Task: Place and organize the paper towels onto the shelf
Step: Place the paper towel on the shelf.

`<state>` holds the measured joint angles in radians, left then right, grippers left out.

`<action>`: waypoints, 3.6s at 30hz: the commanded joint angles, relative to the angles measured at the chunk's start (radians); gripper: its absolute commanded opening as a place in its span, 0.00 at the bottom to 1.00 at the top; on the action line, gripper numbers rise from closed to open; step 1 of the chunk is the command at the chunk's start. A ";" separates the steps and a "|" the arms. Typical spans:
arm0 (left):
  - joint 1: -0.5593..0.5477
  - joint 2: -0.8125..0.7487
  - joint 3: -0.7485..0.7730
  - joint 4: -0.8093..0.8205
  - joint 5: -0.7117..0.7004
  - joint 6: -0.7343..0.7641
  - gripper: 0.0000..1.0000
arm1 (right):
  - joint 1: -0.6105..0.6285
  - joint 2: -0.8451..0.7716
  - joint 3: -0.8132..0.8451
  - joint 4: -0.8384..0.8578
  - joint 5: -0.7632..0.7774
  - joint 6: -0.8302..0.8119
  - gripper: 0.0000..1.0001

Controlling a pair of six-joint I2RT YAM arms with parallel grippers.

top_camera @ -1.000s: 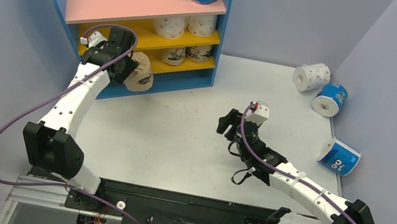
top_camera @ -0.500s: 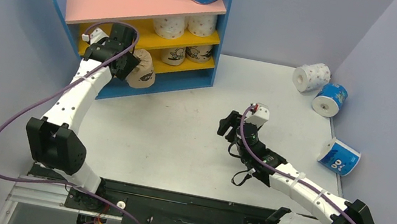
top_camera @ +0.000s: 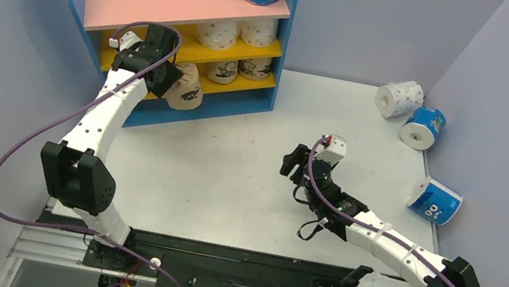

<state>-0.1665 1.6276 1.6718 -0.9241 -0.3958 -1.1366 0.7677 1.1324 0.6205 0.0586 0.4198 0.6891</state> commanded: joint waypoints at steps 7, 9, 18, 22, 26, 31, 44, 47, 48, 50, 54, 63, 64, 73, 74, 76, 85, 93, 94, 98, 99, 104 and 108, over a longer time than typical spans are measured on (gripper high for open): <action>0.007 0.021 0.064 0.099 -0.055 -0.067 0.37 | 0.009 -0.027 -0.011 0.043 0.023 -0.017 0.64; 0.007 0.024 0.067 0.111 -0.065 -0.070 0.37 | 0.009 -0.027 -0.019 0.060 0.015 -0.017 0.64; 0.005 0.008 0.011 0.237 -0.073 -0.081 0.37 | 0.011 -0.057 -0.123 0.296 -0.089 -0.012 0.64; -0.006 0.011 -0.012 0.273 -0.078 -0.069 0.37 | 0.010 -0.042 -0.120 0.306 -0.121 -0.025 0.64; -0.017 0.030 -0.006 0.273 -0.090 -0.061 0.37 | 0.011 -0.028 -0.109 0.294 -0.127 -0.021 0.64; -0.024 0.043 -0.004 0.290 -0.116 -0.050 0.38 | 0.012 -0.027 -0.109 0.299 -0.123 -0.025 0.64; -0.028 0.026 -0.040 0.377 -0.184 -0.001 0.39 | 0.029 0.087 -0.055 0.419 -0.326 -0.138 0.66; -0.027 0.016 -0.050 0.384 -0.196 0.018 0.41 | 0.044 0.141 0.026 0.353 -0.378 -0.187 0.66; -0.027 0.009 -0.058 0.394 -0.199 0.024 0.42 | 0.047 0.145 0.033 0.382 -0.359 -0.188 0.66; -0.027 -0.003 -0.068 0.408 -0.203 0.042 0.43 | 0.061 0.155 0.019 0.481 -0.315 -0.189 0.66; -0.027 -0.016 -0.072 0.423 -0.209 0.073 0.44 | 0.089 0.235 0.028 0.712 -0.206 -0.185 0.67; -0.027 -0.018 -0.076 0.429 -0.203 0.088 0.45 | 0.111 0.615 0.317 0.919 -0.358 -0.347 0.77; -0.026 -0.018 -0.076 0.429 -0.202 0.087 0.45 | 0.112 0.660 0.334 0.933 -0.358 -0.352 0.77; -0.025 -0.014 -0.076 0.416 -0.177 0.068 0.45 | 0.113 0.909 0.608 1.008 -0.350 -0.320 0.75; -0.024 -0.014 -0.073 0.413 -0.175 0.067 0.45 | 0.113 0.938 0.647 1.007 -0.349 -0.316 0.74; -0.023 -0.014 -0.067 0.411 -0.170 0.067 0.45 | 0.113 0.982 0.699 1.011 -0.348 -0.310 0.74; -0.025 -0.019 -0.063 0.408 -0.147 0.067 0.45 | 0.119 1.115 0.874 0.990 -0.326 -0.292 0.69; -0.024 -0.033 -0.069 0.414 -0.133 0.096 0.46 | 0.110 1.167 0.956 0.956 -0.313 -0.270 0.67; -0.025 -0.035 -0.069 0.412 -0.126 0.097 0.47 | 0.108 1.171 0.963 0.952 -0.316 -0.267 0.67; -0.024 -0.054 -0.083 0.411 -0.106 0.097 0.49 | 0.102 1.183 0.985 0.940 -0.324 -0.258 0.66; -0.024 -0.058 -0.090 0.412 -0.103 0.097 0.49 | 0.100 1.184 0.989 0.937 -0.325 -0.255 0.66; -0.024 -0.083 -0.099 0.410 -0.098 0.100 0.51 | 0.089 1.197 1.013 0.919 -0.329 -0.228 0.66; -0.024 -0.100 -0.104 0.399 -0.098 0.104 0.55 | 0.085 1.206 1.039 0.901 -0.339 -0.211 0.66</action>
<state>-0.2077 1.6005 1.5505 -0.6502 -0.4583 -1.0348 0.8688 2.3123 1.6001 0.9329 0.0910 0.4469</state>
